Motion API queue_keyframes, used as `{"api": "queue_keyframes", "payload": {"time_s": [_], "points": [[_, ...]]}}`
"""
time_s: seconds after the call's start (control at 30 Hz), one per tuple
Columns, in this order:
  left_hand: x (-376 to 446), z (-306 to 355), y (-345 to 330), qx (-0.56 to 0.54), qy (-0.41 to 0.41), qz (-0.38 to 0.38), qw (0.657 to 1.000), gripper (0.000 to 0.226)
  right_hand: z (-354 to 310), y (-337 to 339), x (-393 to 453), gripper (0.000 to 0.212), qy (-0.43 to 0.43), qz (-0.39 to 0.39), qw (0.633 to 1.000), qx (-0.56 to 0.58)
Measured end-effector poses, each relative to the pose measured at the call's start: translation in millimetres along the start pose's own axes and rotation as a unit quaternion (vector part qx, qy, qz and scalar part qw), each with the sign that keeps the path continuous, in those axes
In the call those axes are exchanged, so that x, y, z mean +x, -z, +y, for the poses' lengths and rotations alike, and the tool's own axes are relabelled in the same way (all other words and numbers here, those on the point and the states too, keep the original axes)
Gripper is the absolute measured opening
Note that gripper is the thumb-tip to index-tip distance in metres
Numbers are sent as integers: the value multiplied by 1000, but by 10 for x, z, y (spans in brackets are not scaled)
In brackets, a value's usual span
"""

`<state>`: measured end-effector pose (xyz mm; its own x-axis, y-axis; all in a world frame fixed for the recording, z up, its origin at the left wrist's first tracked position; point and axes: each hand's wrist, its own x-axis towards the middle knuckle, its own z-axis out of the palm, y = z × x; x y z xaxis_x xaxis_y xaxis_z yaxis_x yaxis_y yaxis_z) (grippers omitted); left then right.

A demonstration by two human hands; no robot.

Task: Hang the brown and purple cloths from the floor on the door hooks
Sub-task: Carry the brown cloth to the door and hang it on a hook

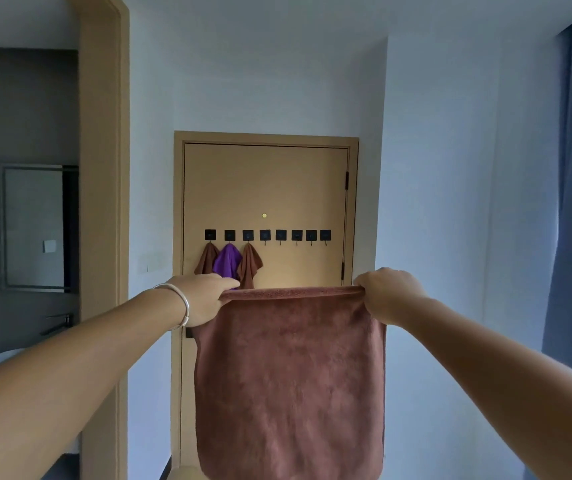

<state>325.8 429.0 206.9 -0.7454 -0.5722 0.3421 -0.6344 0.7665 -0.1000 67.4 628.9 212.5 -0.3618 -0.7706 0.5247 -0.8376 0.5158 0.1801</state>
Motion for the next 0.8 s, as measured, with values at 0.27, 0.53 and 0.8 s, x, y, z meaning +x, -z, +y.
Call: {"api": "queue_keyframes", "payload": {"time_s": [0.27, 0.53, 0.8], "points": [[719, -648, -361, -9, -6, -5, 1000, 44, -386, -511, 778, 24, -1, -7, 1000, -1], [1448, -1002, -840, 5, 5, -22, 1000, 48, -498, -1244, 1497, 21, 10, -25, 999, 21], [2497, -1071, -1263, -4, 15, -17, 1000, 43, -171, -1933, 2456, 22, 22, -24, 999, 38]]}}
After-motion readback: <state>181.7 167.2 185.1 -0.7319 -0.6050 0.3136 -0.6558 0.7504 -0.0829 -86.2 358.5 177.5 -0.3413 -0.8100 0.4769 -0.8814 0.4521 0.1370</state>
